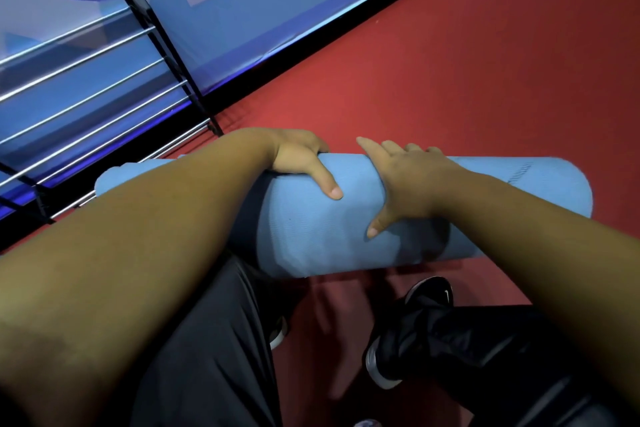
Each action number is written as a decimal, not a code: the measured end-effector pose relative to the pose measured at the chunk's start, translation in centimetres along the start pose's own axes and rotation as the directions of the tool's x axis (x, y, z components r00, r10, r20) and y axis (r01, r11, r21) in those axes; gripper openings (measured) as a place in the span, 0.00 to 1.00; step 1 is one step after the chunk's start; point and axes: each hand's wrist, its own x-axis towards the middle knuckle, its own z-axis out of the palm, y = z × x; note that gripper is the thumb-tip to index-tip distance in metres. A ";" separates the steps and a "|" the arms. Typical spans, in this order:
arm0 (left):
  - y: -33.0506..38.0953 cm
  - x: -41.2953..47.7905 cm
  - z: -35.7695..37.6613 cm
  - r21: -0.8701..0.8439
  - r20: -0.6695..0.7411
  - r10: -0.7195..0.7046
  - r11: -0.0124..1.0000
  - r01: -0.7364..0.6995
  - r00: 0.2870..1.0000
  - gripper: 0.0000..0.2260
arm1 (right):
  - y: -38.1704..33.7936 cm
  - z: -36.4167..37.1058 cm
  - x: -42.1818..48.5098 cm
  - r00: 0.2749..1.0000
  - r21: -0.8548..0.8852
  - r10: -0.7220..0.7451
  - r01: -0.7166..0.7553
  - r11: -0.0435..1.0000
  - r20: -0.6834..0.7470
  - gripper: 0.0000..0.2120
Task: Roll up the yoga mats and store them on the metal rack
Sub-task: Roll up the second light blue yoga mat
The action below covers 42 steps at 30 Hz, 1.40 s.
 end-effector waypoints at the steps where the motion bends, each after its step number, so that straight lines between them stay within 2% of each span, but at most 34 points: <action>1: 0.0 -0.1 0.1 -0.013 0.028 -0.005 1.000 0.006 1.000 0.27 | -0.1 0.0 0.1 1.000 0.006 0.005 -0.005 1.000 -0.007 0.78; 6: 0.1 0.2 0.8 0.019 0.088 -0.023 1.000 0.022 0.996 0.32 | -0.1 0.4 0.4 1.000 0.097 -0.012 0.009 0.995 0.027 0.58; 12: 1.3 -0.2 1.2 0.290 0.097 0.012 0.956 -0.040 0.995 0.49 | 0.8 0.1 0.6 0.995 0.343 -0.039 0.007 0.939 0.087 0.38; 13: 1.7 -0.3 1.4 0.385 0.083 0.019 0.922 -0.050 0.996 0.53 | 1.2 0.1 0.6 0.995 0.387 -0.027 -0.013 0.922 0.100 0.36; 15: 3.0 -0.5 2.1 0.639 0.017 0.070 0.767 -0.065 0.997 0.57 | 1.9 0.0 0.4 0.990 0.471 -0.022 -0.048 0.881 0.142 0.34; 16: 3.6 -0.5 2.6 0.709 -0.009 0.103 0.702 -0.067 0.995 0.58 | 2.3 0.0 0.3 0.986 0.513 -0.030 -0.060 0.856 0.166 0.33; 17: 4.1 -0.4 3.0 0.726 -0.025 0.126 0.684 -0.068 0.992 0.57 | 2.6 -0.1 0.1 0.981 0.549 -0.039 -0.073 0.832 0.190 0.32; 22: 4.3 -0.5 2.9 0.584 -0.072 0.141 0.808 -0.073 0.987 0.50 | 2.4 -0.5 -0.6 0.965 0.615 -0.085 -0.090 0.783 0.248 0.28; 25: 3.5 -0.8 2.1 0.524 -0.066 0.124 0.848 -0.072 0.990 0.46 | 1.4 -1.1 -0.3 0.973 0.538 -0.058 -0.072 0.840 0.221 0.29; 30: 1.0 -1.2 0.7 0.237 0.049 0.050 0.970 -0.060 0.998 0.35 | -0.7 -1.9 0.6 0.983 0.439 -0.093 0.015 0.898 0.156 0.32; 33: -0.4 -1.6 -0.1 0.093 0.126 0.048 0.994 -0.060 0.991 0.27 | -2.3 -2.4 1.3 0.981 0.289 -0.105 0.053 0.956 0.166 0.42; 37: -1.7 -2.5 -1.1 -0.038 0.128 0.022 0.999 -0.017 0.992 0.28 | -4.3 -3.5 1.2 0.983 0.039 -0.045 0.039 0.998 0.176 0.70; 38: -1.9 -2.8 -1.2 -0.063 0.132 0.010 0.998 -0.002 0.991 0.27 | -4.8 -3.8 1.0 0.984 0.003 -0.043 0.043 0.999 0.173 0.74; 40: -2.4 -3.4 -1.5 -0.109 0.168 -0.012 0.994 0.030 0.986 0.26 | -5.6 -4.2 1.0 0.987 -0.027 -0.074 0.078 0.997 0.145 0.71; 42: -2.8 -3.7 -1.4 -0.140 0.215 -0.027 0.988 0.058 0.976 0.27 | -6.0 -4.8 1.5 0.985 -0.003 -0.111 0.112 0.994 0.133 0.59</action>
